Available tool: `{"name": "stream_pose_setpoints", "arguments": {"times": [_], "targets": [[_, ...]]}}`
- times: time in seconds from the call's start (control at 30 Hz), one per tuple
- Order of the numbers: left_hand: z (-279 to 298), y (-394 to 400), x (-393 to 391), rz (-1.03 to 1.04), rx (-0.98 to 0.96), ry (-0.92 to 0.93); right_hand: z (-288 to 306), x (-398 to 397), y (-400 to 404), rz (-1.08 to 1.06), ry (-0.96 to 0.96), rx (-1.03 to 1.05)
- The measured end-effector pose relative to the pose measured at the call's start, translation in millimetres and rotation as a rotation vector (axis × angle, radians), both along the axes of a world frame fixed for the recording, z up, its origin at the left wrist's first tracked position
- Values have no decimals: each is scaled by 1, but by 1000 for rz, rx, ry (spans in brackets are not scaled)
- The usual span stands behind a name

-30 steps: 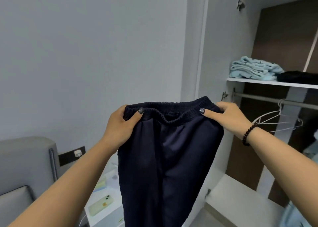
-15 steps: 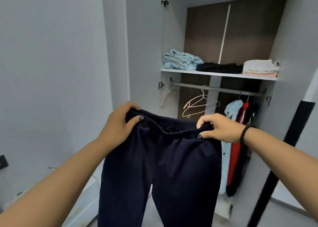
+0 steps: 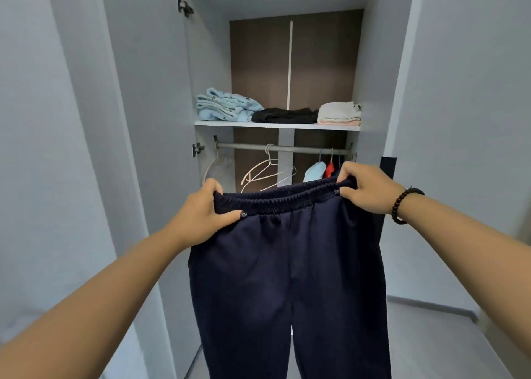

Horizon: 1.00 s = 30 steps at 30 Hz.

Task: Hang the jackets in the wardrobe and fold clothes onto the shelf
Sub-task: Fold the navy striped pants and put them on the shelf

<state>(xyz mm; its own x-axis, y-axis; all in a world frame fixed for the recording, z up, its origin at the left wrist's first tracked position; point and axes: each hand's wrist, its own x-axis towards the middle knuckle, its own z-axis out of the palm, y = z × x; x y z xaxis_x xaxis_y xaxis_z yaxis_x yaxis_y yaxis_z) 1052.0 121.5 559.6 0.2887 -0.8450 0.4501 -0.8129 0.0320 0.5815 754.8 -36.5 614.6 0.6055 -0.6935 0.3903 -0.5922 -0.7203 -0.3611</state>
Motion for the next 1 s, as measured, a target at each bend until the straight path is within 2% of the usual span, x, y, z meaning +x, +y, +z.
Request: {"name": "stream_pose_setpoints", "arguments": {"times": [0.07,0.3,0.43,0.57,0.67,0.77,0.87,1.0], "targets": [[1,-10,-6,25,32,96,-1,6,1,-67,-15,4],[1,-24,-35,-77,71,695,-3,39,14,-298,-192,118],[4,-25,-50,-153,112,1013,0,62,23,-267,-240,209],[8,-25,-64,-275,41,1144,1,88,42,-147,-346,346],[10,-20,-60,-384,-10,1135,10,102,56,-40,-414,485],[9,-10,-43,-482,-39,1049,20,107,63,54,-498,666],[7,-2,-29,-475,7,807,19,110,68,164,-373,611],[2,2,-34,-330,78,397,11,121,71,212,-128,506]]}}
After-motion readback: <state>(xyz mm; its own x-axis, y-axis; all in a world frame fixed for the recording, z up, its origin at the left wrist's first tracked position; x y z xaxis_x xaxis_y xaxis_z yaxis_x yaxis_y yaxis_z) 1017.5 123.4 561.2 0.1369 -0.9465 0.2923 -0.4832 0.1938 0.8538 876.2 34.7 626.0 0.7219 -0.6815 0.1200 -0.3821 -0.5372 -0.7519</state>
